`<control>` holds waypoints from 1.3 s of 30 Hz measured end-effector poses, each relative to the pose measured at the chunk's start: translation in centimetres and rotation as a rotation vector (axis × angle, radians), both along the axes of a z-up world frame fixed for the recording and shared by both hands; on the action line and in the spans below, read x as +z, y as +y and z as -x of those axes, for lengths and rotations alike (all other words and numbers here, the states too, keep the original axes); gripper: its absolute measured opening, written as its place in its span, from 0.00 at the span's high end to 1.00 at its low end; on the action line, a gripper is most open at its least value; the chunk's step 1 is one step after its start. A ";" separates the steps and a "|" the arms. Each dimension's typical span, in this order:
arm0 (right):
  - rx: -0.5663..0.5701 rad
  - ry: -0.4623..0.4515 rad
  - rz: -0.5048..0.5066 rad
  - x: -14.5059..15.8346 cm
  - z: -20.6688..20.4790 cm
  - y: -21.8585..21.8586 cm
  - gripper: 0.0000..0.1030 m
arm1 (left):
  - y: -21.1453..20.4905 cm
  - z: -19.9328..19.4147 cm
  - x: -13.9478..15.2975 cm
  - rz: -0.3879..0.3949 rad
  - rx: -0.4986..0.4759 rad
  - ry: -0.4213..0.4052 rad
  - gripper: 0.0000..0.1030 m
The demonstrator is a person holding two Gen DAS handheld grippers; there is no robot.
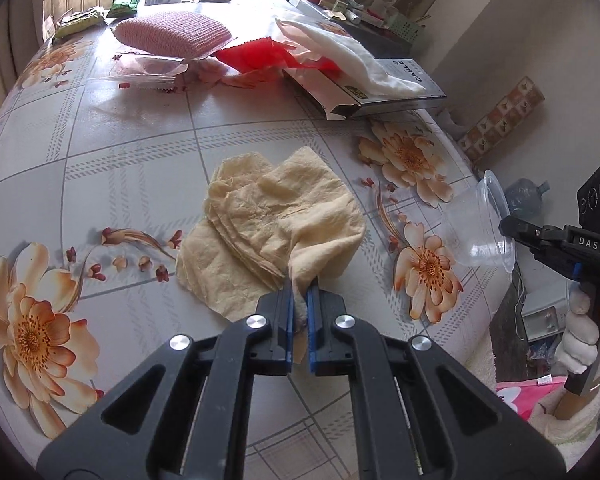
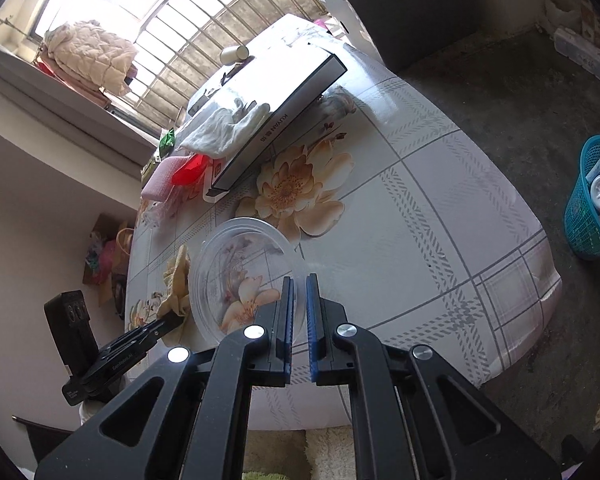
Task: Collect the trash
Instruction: 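Lift the tan cloth and clear bowl and carry both over the wastebasket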
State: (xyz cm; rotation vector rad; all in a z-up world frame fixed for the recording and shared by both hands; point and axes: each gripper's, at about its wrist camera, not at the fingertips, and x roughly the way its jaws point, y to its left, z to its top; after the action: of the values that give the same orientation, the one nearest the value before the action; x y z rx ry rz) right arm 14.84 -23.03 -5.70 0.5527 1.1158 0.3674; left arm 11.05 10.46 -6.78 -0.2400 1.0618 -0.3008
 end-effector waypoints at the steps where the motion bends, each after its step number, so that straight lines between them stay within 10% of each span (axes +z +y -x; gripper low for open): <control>1: 0.000 0.006 0.003 -0.2 0.1 0.0 0.93 | 0.0 0.0 0.0 0.001 0.002 0.001 0.96; 39: -0.069 -0.076 -0.089 1.5 2.8 -1.8 0.95 | -2.6 1.9 5.7 -0.053 -0.040 -0.187 0.97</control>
State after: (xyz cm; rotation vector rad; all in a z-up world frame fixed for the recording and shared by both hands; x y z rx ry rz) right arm 12.07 -24.86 -4.22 0.6488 1.0085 0.3761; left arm 9.14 7.83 -1.12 -0.1405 0.8897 -0.3244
